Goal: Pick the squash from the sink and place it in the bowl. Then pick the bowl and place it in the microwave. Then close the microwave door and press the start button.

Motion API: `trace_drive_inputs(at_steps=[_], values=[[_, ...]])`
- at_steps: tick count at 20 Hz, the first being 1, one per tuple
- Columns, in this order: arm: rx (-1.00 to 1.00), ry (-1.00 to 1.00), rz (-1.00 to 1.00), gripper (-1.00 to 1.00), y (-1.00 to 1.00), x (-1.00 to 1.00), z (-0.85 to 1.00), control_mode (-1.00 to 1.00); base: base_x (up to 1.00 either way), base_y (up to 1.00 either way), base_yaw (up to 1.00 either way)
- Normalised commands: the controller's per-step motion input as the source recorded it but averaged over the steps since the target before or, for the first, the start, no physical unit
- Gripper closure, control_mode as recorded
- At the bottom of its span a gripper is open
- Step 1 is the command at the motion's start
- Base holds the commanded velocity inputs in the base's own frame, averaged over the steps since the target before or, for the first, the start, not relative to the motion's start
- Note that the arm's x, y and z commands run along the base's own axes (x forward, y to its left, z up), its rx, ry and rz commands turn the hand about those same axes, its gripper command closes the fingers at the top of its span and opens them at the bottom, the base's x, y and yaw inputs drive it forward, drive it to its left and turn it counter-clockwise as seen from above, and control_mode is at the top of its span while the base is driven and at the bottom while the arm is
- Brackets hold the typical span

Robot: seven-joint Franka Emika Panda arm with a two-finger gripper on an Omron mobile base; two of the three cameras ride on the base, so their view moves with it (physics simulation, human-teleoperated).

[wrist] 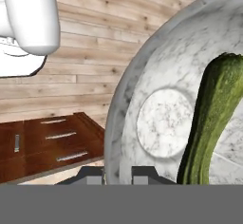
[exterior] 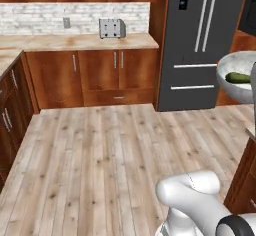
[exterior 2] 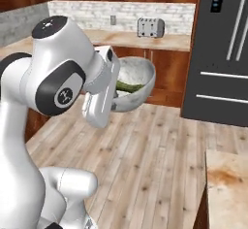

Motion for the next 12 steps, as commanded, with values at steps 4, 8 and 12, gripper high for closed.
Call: trace_drive_inputs(at_steps=[4, 8, 12], values=[[0.00, 0.00, 0.00, 1.00, 0.00, 0.00, 0.00, 1.00, 1.00, -0.41, 0.18], [0.00, 0.00, 0.00, 1.00, 0.00, 0.00, 0.00, 1.00, 1.00, -0.32, 0.13], [0.00, 0.00, 0.00, 1.00, 0.00, 0.00, 0.00, 1.00, 1.00, -0.22, 0.16]])
